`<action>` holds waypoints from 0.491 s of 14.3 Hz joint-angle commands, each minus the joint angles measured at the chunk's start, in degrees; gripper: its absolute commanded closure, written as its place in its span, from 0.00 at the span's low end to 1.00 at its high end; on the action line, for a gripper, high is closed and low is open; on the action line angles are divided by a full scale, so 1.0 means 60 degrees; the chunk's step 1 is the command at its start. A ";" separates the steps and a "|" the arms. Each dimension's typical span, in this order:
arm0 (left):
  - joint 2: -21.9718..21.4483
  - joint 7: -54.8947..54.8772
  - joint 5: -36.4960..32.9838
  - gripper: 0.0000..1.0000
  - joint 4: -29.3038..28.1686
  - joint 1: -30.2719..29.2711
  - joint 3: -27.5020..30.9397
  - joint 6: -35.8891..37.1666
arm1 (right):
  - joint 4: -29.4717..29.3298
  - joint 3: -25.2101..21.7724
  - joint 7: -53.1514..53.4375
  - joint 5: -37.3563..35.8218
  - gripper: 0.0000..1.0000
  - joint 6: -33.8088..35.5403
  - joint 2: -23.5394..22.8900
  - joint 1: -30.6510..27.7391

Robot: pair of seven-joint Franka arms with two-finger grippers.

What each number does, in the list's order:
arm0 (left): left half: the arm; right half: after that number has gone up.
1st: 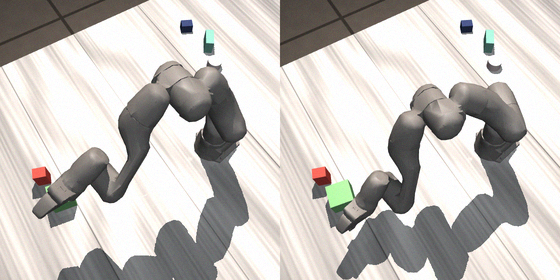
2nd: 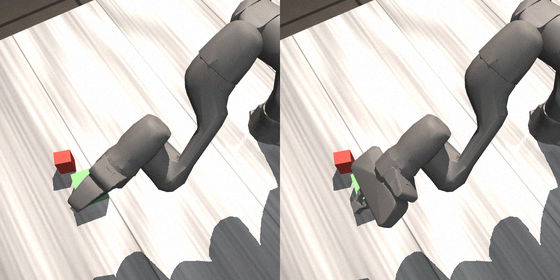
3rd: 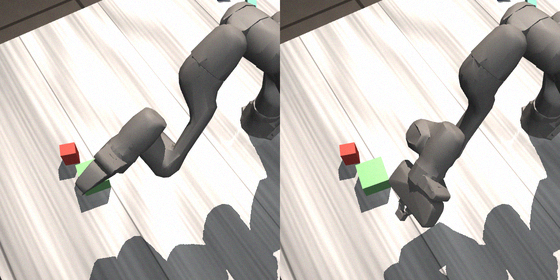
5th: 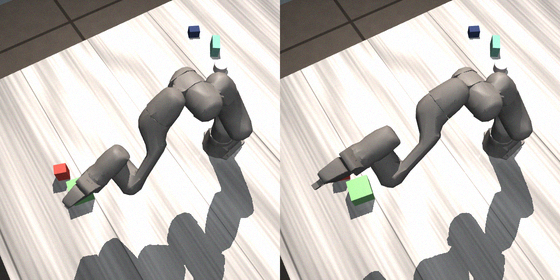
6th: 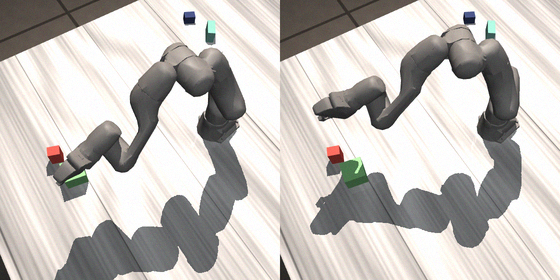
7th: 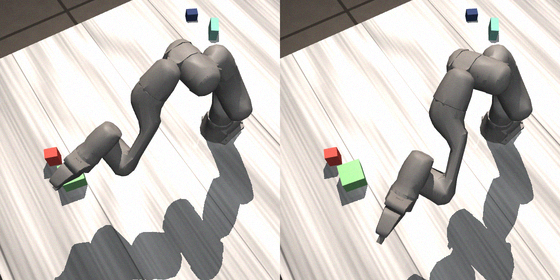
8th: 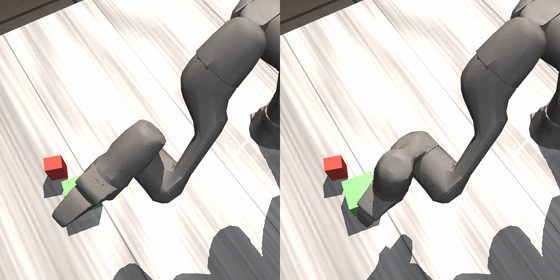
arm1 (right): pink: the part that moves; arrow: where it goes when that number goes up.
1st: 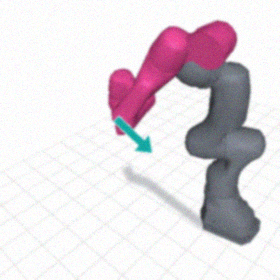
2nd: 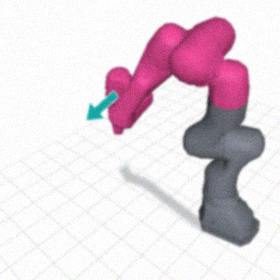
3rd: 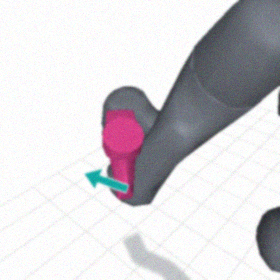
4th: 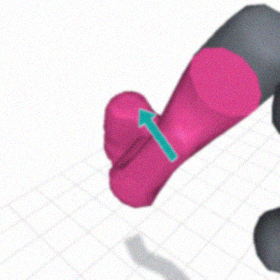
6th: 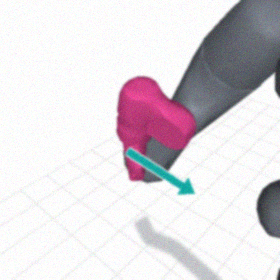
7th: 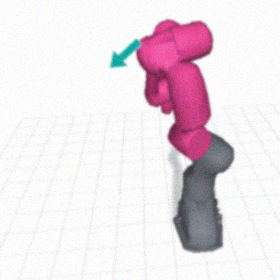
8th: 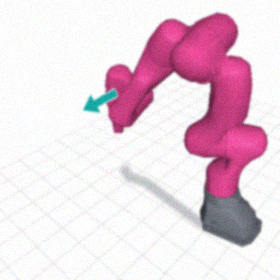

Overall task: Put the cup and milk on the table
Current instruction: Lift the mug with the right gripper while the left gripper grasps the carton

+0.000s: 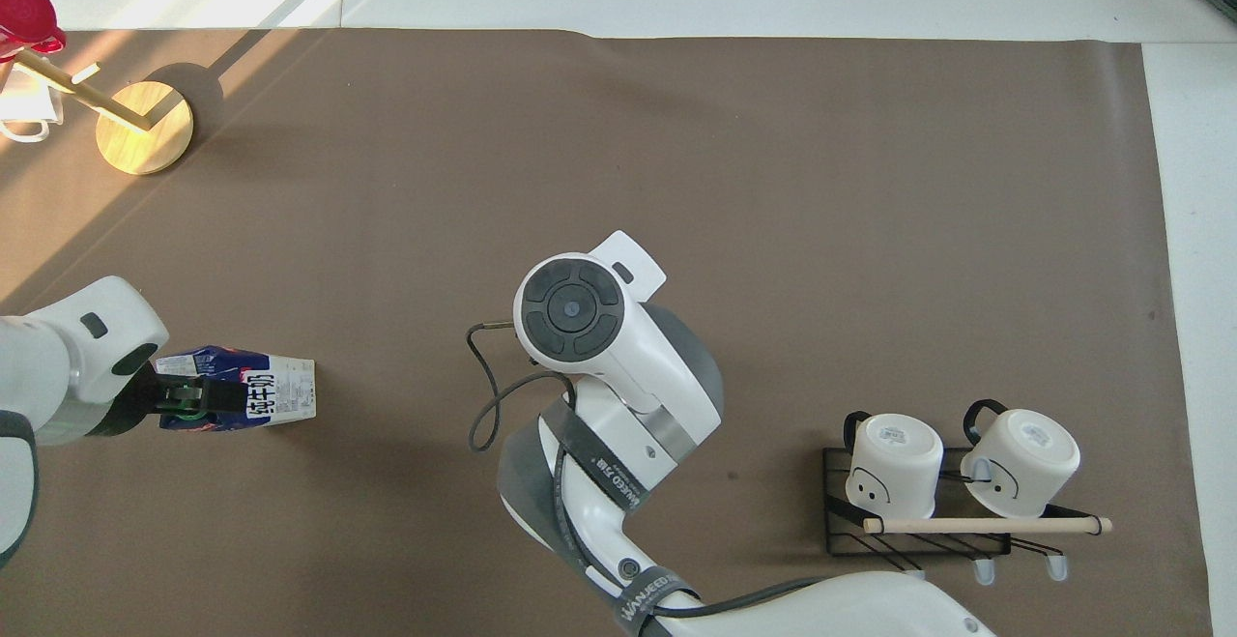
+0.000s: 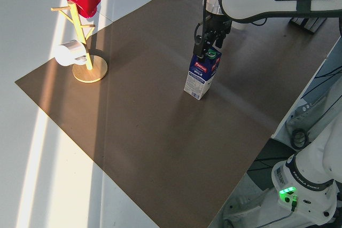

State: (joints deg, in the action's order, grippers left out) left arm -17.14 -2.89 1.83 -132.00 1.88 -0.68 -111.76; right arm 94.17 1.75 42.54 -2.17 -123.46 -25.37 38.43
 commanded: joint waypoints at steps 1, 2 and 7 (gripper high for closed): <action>-0.0425 -0.0207 0.0105 0.00 -0.0559 -0.0123 -0.0092 -0.0461 | -0.0154 -0.0013 0.0336 -0.0077 0.98 0.0171 -0.0179 0.0244; -0.0425 -0.0207 0.0105 0.03 -0.0559 -0.0079 -0.0092 -0.0490 | -0.0081 -0.0013 0.0395 -0.0048 0.97 0.0142 -0.0238 0.0434; -0.0352 -0.0222 0.0105 0.48 -0.0486 -0.0049 -0.0092 -0.0564 | 0.0052 -0.0013 0.0453 -0.0121 0.44 -0.0004 -0.0239 0.0392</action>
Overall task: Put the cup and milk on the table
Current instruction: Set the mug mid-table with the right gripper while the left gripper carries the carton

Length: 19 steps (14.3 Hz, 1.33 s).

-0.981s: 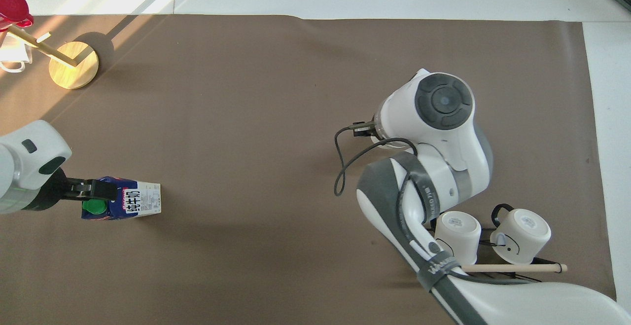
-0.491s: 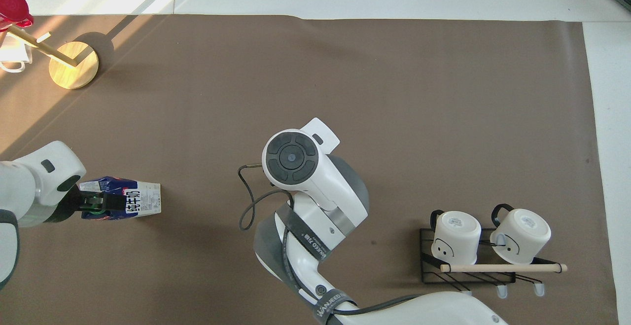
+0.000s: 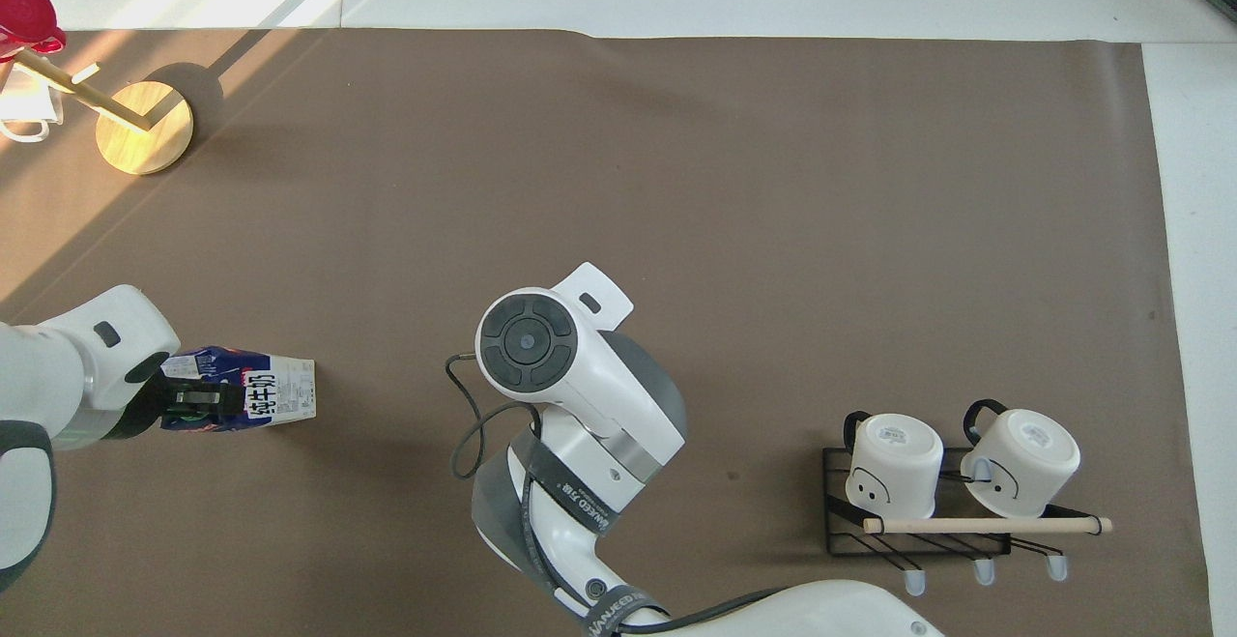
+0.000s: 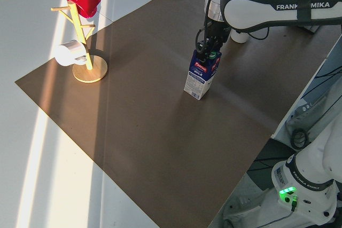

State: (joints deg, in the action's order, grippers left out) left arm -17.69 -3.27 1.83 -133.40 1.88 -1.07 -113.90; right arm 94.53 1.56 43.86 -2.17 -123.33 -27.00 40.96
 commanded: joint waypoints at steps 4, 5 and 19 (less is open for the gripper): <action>-0.0114 -0.0144 0.0105 0.59 0.0112 -0.0064 -0.0026 -0.0090 | -0.0052 0.0004 0.0132 -0.0063 0.00 -0.0304 0.0178 -0.0175; 0.0002 -0.0129 0.0105 0.60 0.0463 -0.0064 -0.0026 0.0012 | -0.0066 0.0004 0.0190 -0.0033 0.00 -0.0304 0.0338 -0.0220; 0.0909 0.5466 0.0032 0.67 0.3117 0.3785 -0.0158 0.1494 | 0.0124 -0.0040 -0.2631 -0.0048 0.00 0.3020 0.3210 -0.4229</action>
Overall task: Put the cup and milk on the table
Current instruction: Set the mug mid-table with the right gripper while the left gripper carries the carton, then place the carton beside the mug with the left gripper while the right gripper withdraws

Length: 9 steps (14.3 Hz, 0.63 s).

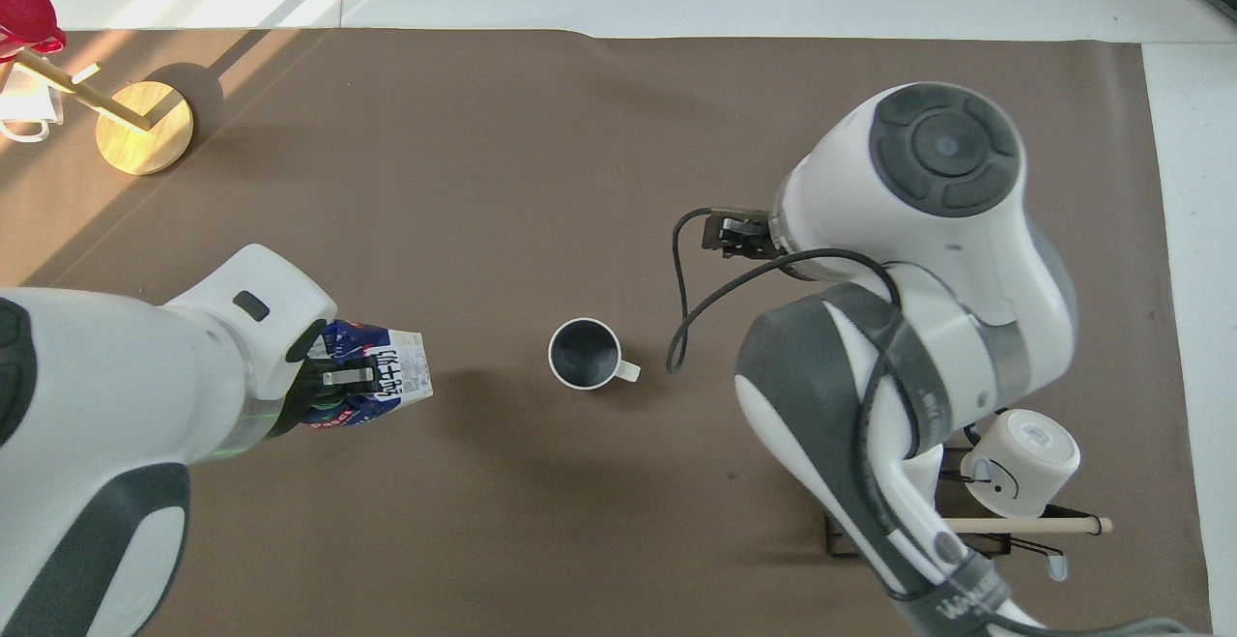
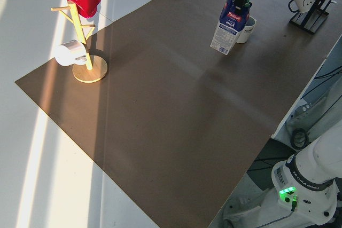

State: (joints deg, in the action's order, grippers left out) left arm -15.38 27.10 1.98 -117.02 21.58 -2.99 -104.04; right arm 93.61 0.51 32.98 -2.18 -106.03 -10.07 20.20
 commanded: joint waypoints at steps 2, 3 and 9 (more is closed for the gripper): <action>0.0833 0.0420 -0.0007 0.69 0.0387 0.0754 0.0161 -0.0631 | 0.0291 0.0135 -0.2020 -0.0047 0.00 0.0501 0.0783 -0.1604; 0.0994 0.0420 -0.0008 0.69 0.0387 0.0827 0.0146 -0.0808 | 0.0262 0.0135 -0.2330 -0.0033 0.00 0.0678 0.0930 -0.1971; 0.1917 0.0596 -0.0008 0.69 0.0300 0.1164 0.0132 -0.2009 | -0.0147 -0.0200 -0.2933 0.0594 0.00 0.1822 0.1869 -0.2808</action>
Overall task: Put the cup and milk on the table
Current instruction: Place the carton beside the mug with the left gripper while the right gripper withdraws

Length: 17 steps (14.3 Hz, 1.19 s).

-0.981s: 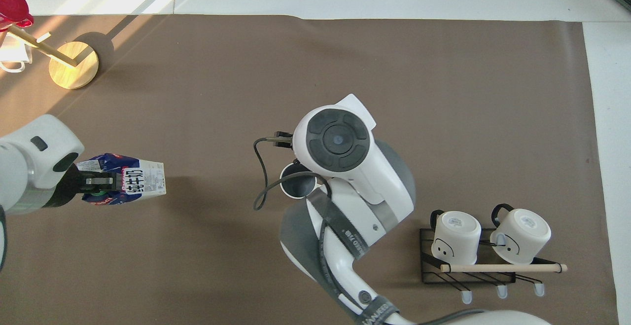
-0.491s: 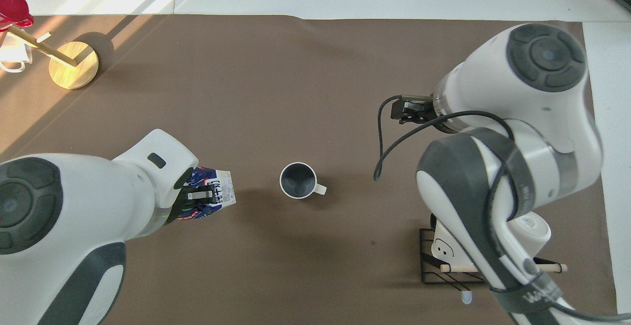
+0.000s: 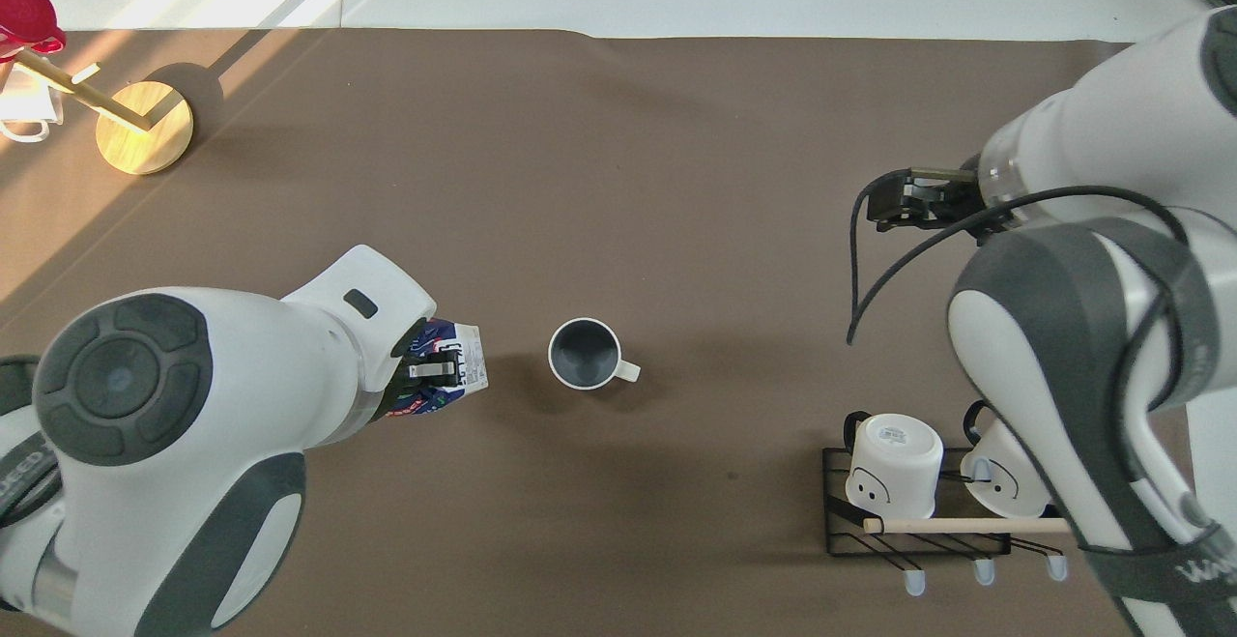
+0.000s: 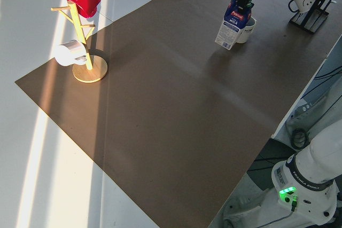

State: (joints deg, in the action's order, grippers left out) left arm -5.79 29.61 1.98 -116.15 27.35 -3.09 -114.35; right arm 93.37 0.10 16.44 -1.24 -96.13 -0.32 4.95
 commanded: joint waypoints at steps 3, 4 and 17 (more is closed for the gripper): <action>0.0584 0.0309 -0.0008 0.69 0.0067 0.0436 0.0163 -0.0526 | -0.0734 -0.0294 -0.0453 0.1307 0.00 0.0975 0.0214 -0.0751; 0.0744 0.0469 -0.0022 0.69 0.0052 0.0553 0.0163 -0.0526 | -0.1027 -0.0294 -0.0759 0.1118 0.00 0.1210 0.0156 -0.0752; 0.0761 0.0720 -0.0022 0.00 -0.0094 0.0598 0.0163 -0.0380 | -0.1221 -0.0104 -0.1260 -0.0013 0.00 0.1930 0.0301 -0.0269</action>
State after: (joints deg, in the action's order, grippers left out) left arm -0.72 33.05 1.98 -116.26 29.84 -2.96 -116.65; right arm 85.63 -0.85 9.93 -1.15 -85.37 1.13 3.89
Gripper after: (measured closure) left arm 0.419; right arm 0.000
